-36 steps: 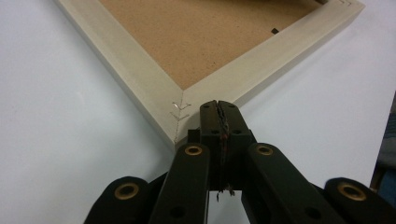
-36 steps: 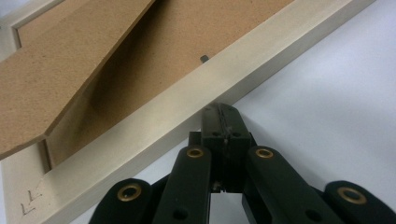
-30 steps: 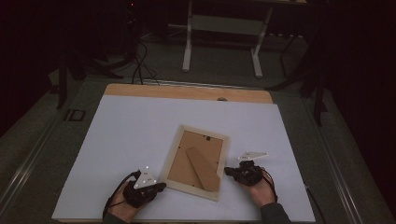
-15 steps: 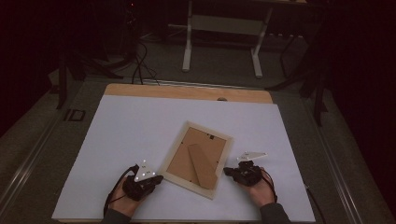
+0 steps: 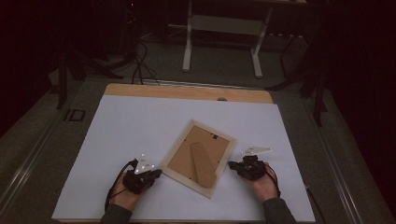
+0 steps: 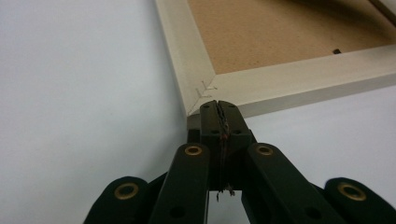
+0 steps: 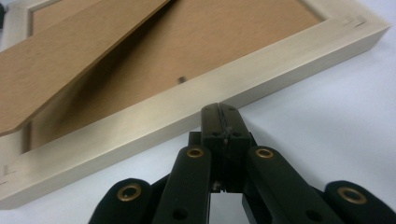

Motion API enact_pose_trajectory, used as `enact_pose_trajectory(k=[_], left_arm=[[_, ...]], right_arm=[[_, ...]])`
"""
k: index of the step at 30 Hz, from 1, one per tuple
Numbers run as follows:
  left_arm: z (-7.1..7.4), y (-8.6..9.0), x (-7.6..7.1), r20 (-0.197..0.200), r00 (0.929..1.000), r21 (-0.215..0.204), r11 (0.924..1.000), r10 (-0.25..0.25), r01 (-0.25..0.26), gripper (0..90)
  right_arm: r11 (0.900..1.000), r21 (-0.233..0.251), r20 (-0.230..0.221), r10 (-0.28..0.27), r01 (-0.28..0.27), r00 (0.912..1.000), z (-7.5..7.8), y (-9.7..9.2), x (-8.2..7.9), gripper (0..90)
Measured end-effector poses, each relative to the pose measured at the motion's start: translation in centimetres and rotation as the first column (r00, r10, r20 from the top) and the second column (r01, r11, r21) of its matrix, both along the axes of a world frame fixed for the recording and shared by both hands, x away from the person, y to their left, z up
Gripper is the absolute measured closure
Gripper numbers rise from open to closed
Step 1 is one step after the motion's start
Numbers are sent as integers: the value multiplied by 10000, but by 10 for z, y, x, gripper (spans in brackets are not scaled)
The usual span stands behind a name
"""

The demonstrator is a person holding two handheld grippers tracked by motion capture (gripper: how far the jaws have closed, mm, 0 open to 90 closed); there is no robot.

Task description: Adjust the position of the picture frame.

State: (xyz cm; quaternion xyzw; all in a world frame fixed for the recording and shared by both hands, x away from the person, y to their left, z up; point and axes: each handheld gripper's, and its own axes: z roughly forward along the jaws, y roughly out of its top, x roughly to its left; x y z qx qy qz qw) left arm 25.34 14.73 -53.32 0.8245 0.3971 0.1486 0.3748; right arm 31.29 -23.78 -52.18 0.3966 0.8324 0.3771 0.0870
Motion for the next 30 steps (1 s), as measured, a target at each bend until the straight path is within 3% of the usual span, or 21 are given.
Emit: enact_pose_trajectory(k=[8,15,23,26,30], left_arm=[[0,-2,13,8,9995,35,9994,331,-331,900],[-4,-1,21,-228,9975,116,9977,674,-672,900],[-5,-2,25,-254,9974,-8,9977,670,-671,900],[-4,-4,29,-208,9975,208,9975,674,-669,900],[-4,-6,36,-232,9966,53,9969,785,-784,900]], right_arm=[[9983,86,213,-585,583,9981,6,-12,16,900],[9952,255,297,-948,940,9951,11,-18,28,900],[9911,252,366,-1315,1307,9906,13,-22,43,899],[9888,270,389,-1480,1470,9882,13,-22,50,900],[9855,250,418,-1689,1679,9848,13,-23,57,900]])
